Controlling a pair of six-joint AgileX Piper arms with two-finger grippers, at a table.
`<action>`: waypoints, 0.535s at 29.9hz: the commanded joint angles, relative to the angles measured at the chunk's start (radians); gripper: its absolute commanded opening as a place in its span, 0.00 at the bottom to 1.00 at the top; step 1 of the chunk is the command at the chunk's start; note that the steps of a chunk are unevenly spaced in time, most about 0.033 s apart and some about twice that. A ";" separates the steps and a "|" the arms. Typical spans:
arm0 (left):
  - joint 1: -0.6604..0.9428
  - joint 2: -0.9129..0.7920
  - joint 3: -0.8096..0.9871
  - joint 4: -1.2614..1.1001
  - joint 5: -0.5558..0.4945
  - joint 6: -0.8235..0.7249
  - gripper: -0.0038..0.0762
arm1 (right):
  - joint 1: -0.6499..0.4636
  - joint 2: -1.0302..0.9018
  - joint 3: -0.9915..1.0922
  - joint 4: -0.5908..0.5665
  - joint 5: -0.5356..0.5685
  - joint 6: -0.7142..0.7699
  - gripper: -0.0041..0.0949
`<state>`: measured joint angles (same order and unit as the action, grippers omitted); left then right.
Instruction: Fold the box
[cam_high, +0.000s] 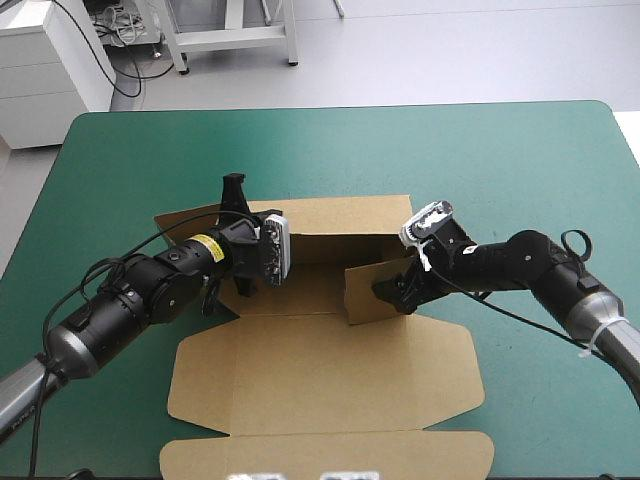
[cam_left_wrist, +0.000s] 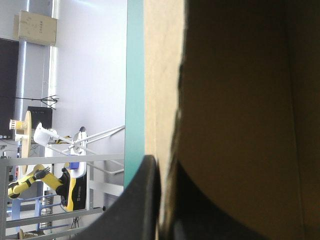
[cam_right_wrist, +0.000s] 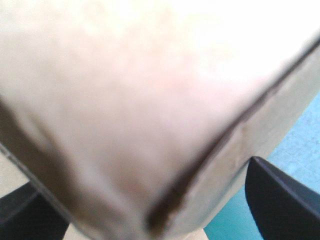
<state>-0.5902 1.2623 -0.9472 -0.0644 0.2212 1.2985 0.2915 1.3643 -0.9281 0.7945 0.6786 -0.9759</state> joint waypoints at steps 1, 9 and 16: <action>-0.006 -0.016 -0.018 -0.029 0.086 -0.019 0.04 | 0.031 -0.031 -0.024 0.041 -0.080 -0.014 0.84; -0.006 -0.016 -0.018 -0.027 0.206 0.004 0.04 | 0.031 -0.065 -0.024 -0.036 -0.128 0.021 0.70; -0.006 -0.016 -0.018 -0.032 0.195 0.004 0.04 | 0.031 -0.132 -0.024 -0.052 -0.124 0.058 0.32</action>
<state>-0.5902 1.2574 -0.9599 -0.0510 0.2970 1.3215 0.3185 1.2914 -0.9175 0.6982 0.6169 -0.9331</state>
